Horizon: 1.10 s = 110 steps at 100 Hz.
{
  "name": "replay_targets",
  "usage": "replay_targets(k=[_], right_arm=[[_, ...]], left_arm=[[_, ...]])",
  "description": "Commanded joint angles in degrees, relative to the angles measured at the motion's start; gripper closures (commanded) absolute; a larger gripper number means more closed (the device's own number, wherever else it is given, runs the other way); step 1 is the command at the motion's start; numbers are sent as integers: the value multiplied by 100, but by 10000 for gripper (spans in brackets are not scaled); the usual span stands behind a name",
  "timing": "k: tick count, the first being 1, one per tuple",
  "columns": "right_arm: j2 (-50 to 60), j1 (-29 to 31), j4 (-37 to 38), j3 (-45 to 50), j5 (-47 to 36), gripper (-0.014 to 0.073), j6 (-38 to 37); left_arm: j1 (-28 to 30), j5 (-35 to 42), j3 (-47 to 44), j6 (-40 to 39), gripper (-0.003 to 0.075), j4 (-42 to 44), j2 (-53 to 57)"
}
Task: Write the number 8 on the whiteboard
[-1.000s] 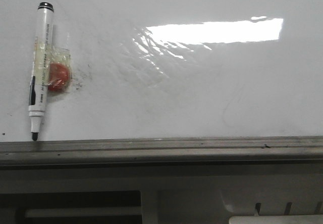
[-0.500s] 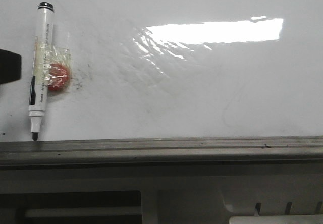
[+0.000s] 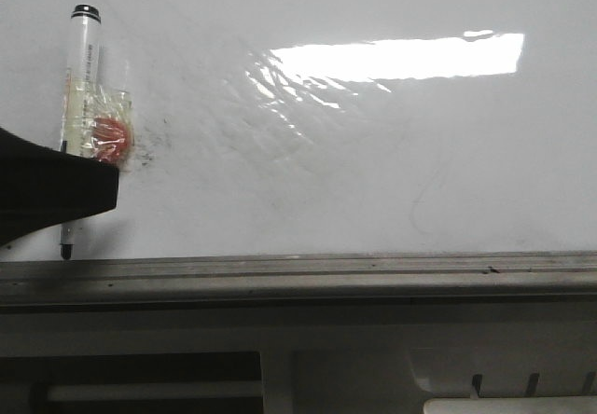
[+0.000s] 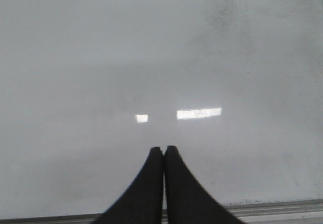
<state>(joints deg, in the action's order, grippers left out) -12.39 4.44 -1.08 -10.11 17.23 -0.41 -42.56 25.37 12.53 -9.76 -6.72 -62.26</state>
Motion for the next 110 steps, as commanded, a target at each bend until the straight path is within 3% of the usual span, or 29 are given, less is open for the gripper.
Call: replay_targets(k=[1, 12, 32, 48, 55, 77, 98, 110], right_arm=[[-96, -127, 17, -192, -381, 657, 41], [-131, -394, 17, -192, -238, 657, 41], [-382, -1297, -211, -410, -31, 657, 41], [-1055, -2233, -223, -785, 464, 647, 302], [-1387, -2682, -297, -980, 423, 594, 401], [-2547, -4081, -443, -1933, 310, 273, 459], [-3681, -5254, -443, -2877, 132, 261, 459], [-4199, -5530, -455, -3216, -434, 261, 459]], left_arm=[[-10, 324, 166, -78, 531, -374, -110], [-10, 311, 166, -78, 740, -247, -139], [-10, 360, 166, -78, 741, 170, -128], [-60, 375, 189, -78, 741, 1038, 51], [-60, 375, 218, -78, 741, 1382, 103], [-60, 153, 587, -78, 741, 2879, 149], [-60, -68, 929, -78, 741, 3777, 150], [-60, -56, 966, -78, 741, 4251, 150]])
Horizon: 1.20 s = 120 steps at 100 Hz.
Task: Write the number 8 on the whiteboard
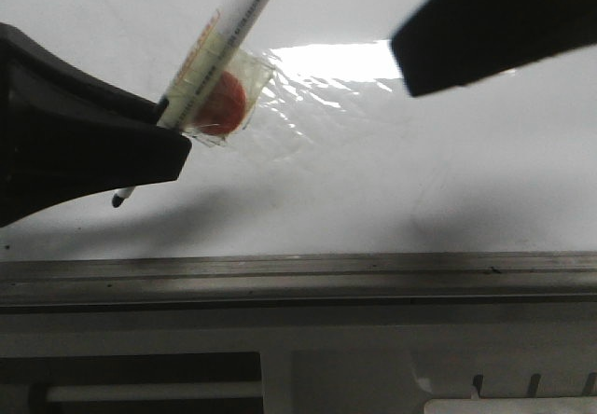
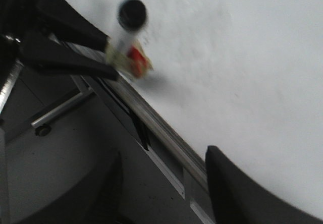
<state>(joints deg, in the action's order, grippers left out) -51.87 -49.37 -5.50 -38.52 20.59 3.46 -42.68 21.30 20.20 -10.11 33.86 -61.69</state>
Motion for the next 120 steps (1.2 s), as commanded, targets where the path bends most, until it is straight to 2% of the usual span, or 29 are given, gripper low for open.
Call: replay_targets(k=[1, 47, 57, 58, 67, 71, 76, 86, 91, 103, 120], right_arm=[[-275, -148, -16, -389, -801, 261, 73], [-1574, -303, -347, -1255, -901, 271, 73], [-1749, -292, -424, -1303, -821, 398, 56], [-1767, -279, -451, -1303, -796, 439, 56], [-1826, -226, -562, -1303, -688, 603, 56], [-1838, -209, -603, -1303, -633, 662, 56], [-1838, -200, -619, -1303, -603, 661, 56], [-1838, -200, -578, -1303, -593, 660, 56], [-1838, -200, -568, -1303, -604, 660, 56], [-1838, -200, -586, -1303, -626, 659, 56], [-1803, -167, -608, -1381, -617, 657, -132]], left_arm=[[-48, 352, 198, -43, 741, 192, 92], [-48, 353, 198, -43, 741, 219, 92], [-48, 353, 198, -43, 741, 219, 92], [-48, 353, 198, -43, 741, 219, 92], [-48, 353, 198, -43, 730, 219, 92], [-48, 353, 198, -43, 697, 219, 92], [-48, 353, 198, -43, 629, 219, 92], [-48, 353, 198, -43, 443, 189, 92], [-48, 339, 198, -43, 390, 105, 106], [-48, -136, 198, -231, 387, -282, 470], [-48, -1916, 198, -588, 387, -762, 1778]])
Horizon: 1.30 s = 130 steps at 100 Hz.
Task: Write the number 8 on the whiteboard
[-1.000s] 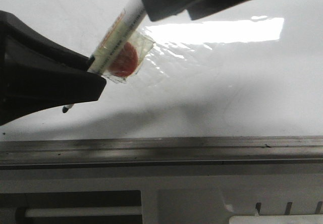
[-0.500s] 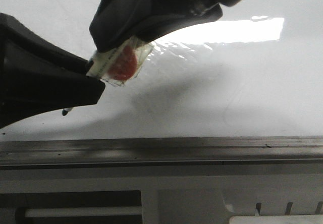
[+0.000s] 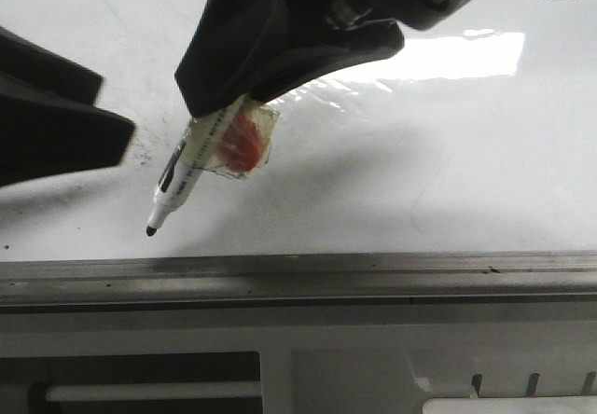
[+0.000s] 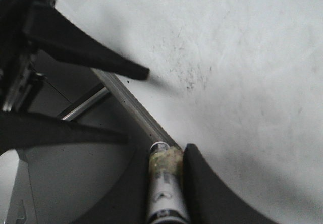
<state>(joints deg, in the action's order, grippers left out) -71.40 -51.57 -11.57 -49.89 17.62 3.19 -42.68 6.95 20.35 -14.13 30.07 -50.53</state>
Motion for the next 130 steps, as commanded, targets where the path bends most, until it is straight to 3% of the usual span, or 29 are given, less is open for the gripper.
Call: replay_targets(k=[1, 9, 25, 58, 78, 97, 107, 118, 130], right_arm=[[150, 69, -1, -257, -322, 657, -125], [150, 209, -1, -460, -189, 657, -173], [150, 523, -15, -1094, 282, 657, -173], [-124, 1268, 81, -1814, 683, 657, -173], [-543, 1277, 142, -1814, 894, 657, -96], [-135, 1353, 1077, -1814, 1668, 657, -413], [-105, 1342, 1072, -1814, 2058, 657, -410], [-379, 1124, 916, -1814, 1958, 657, -319], [-551, 975, 916, -1824, 1325, 657, -363]], left_arm=[[-48, -537, 184, -186, 387, -403, 728], [-48, -919, 184, -186, 387, -562, 1478], [-48, -935, 184, -198, 387, -575, 2477], [-48, -1113, 184, -198, 387, -973, 2688], [-48, -1113, 184, -198, 387, -986, 2688], [-48, -1113, 184, -198, 387, -986, 2688], [-48, -1113, 184, -198, 387, -986, 2688], [-48, -1088, 184, -198, 387, -986, 2688], [-48, -1077, 184, -198, 387, -986, 2688]])
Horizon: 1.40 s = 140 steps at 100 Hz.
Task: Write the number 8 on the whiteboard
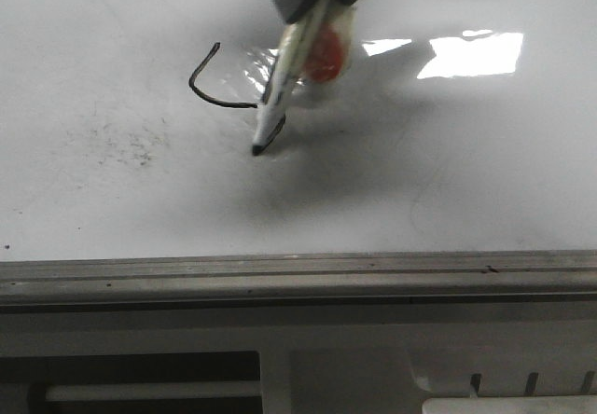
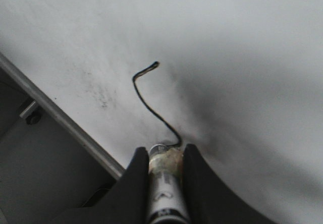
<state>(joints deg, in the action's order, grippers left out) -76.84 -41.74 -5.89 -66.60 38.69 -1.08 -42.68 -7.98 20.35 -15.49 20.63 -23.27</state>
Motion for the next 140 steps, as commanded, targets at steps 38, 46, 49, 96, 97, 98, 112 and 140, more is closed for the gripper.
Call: replay_targets(k=[38, 46, 49, 96, 97, 98, 112, 140], right_arm=[[301, 303, 589, -497, -1115, 657, 12], [203, 119, 589, -497, -1137, 657, 23], [185, 30, 589, -497, -1137, 657, 50], [539, -888, 589, -240, -557, 657, 48], [511, -902, 589, -203, -557, 657, 33], [507, -915, 589, -186, -557, 657, 22], [321, -1012, 520, -2, -569, 657, -152], [276, -1072, 441, -2, -611, 657, -178]], left_arm=[[-48, 416, 184, -62, 387, -41, -38], [-48, 428, 184, -62, 387, -41, -38], [-48, 446, 184, -62, 387, -41, -38], [-48, 1491, 69, -62, 387, 172, -1483], [-48, 1520, 69, -62, 387, 172, -1520], [-48, 1551, 69, -62, 387, 190, -1557], [-48, 2290, 69, -62, 387, 522, -2248], [-207, 3192, 69, -62, 387, 947, -3301]])
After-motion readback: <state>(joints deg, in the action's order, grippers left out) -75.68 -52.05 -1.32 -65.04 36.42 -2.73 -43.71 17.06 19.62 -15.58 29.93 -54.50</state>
